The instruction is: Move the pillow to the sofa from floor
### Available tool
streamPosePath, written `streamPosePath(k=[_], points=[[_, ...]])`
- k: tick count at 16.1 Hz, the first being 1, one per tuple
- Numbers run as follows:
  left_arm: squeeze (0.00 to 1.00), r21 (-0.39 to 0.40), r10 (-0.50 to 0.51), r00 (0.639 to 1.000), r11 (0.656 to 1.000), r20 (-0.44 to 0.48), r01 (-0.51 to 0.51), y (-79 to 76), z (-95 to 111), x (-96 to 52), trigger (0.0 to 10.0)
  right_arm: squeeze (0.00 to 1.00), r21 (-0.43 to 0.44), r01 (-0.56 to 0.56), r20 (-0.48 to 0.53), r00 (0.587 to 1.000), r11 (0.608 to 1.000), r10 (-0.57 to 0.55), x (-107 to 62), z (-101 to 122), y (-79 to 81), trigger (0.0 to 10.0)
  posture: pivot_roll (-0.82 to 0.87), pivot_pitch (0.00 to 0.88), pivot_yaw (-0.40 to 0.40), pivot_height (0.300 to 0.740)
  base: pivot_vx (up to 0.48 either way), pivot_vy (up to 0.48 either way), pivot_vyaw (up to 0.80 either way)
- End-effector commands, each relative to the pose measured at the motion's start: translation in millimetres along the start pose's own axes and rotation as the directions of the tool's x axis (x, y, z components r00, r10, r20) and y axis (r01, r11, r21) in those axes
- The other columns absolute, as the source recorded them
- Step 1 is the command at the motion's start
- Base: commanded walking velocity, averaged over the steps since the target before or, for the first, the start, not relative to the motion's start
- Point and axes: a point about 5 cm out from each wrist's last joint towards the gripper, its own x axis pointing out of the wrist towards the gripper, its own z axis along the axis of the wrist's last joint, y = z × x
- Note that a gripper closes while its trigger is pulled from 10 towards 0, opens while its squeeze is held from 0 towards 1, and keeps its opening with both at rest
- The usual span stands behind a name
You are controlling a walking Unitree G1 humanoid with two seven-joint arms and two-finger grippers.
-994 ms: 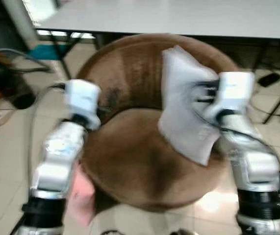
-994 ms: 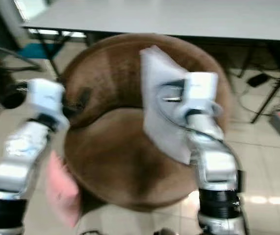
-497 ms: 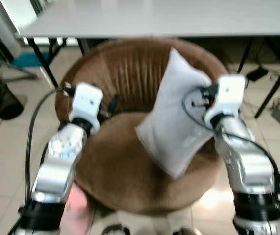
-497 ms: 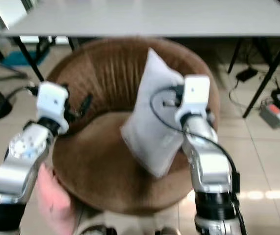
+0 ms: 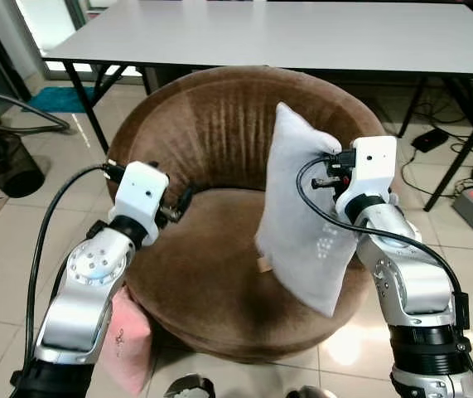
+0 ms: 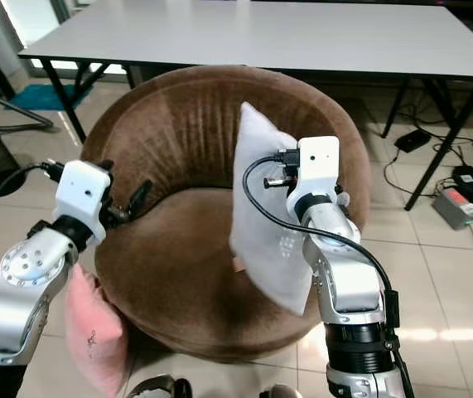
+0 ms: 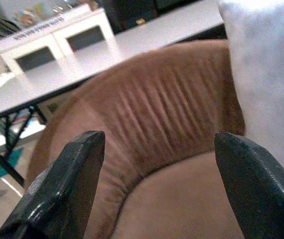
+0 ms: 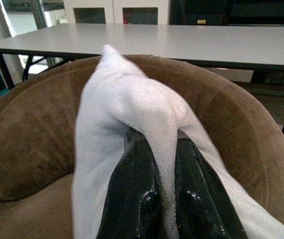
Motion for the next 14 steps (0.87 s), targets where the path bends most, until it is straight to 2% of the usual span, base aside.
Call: streamPosePath(k=[1,3,7,8,10,12,13,14], points=[[0.0,0.013,-0.024,1.0,1.0,-0.005,0.024,0.3,1.0,-4.3,10.0,0.0,0.005,-0.033,0.084,0.996,0.999,0.032,2.9,16.3,2.6,10.0,0.05,0.103,0.044,0.74,0.0,0.0,0.0],[0.0,0.017,-0.047,0.999,0.999,-0.027,0.047,0.3,-2.3,-11.5,10.0,0.0,0.042,-0.071,0.103,0.992,0.997,0.066,8.5,19.0,5.2,10.0,0.06,0.118,0.041,0.74,0.0,0.0,0.0],[0.0,0.018,-0.081,0.995,0.996,-0.053,0.082,0.4,-2.7,-22.0,10.0,0.0,0.127,-0.139,0.131,0.984,0.982,0.122,41.5,21.1,4.8,10.0,0.08,0.157,0.038,0.74,0.0,0.0,0.0],[0.0,0.019,-0.098,0.993,0.995,-0.062,0.099,-0.8,-2.5,-26.5,10.0,0.0,0.113,-0.145,0.121,0.984,0.983,0.131,52.0,18.5,4.3,10.0,0.09,0.168,0.037,0.74,0.0,0.0,0.0],[0.0,0.023,-0.118,0.989,0.992,-0.089,0.12,-2.6,-3.1,-37.4,10.0,0.0,0.022,-0.1,0.068,0.993,0.995,0.098,73.2,11.7,-1.8,10.0,0.12,0.197,0.031,0.74,0.0,0.0,0.0],[0.0,0.025,-0.123,0.986,0.992,-0.116,0.126,-2.5,-4.1,-48.0,10.0,0.0,-0.029,-0.019,0.012,1.0,0.999,0.019,83.3,4.4,-13.4,10.0,0.15,0.219,0.026,0.74,0.0,0.0,0.0],[0.0,0.026,-0.124,0.984,0.991,-0.128,0.128,-1.9,-4.7,-51.4,10.0,0.09,-0.067,0.013,-0.007,1.0,0.998,-0.013,85.8,2.1,-17.8,10.0,0.16,0.225,0.027,0.74,0.0,0.0,0.0],[0.0,0.028,-0.125,0.982,0.991,-0.143,0.131,-1.2,-5.3,-56.2,10.0,0.58,-0.126,0.055,-0.03,0.998,0.99,-0.059,88.4,-0.2,-23.4,10.0,0.17,0.23,0.028,0.74,0.0,0.0,0.0]])
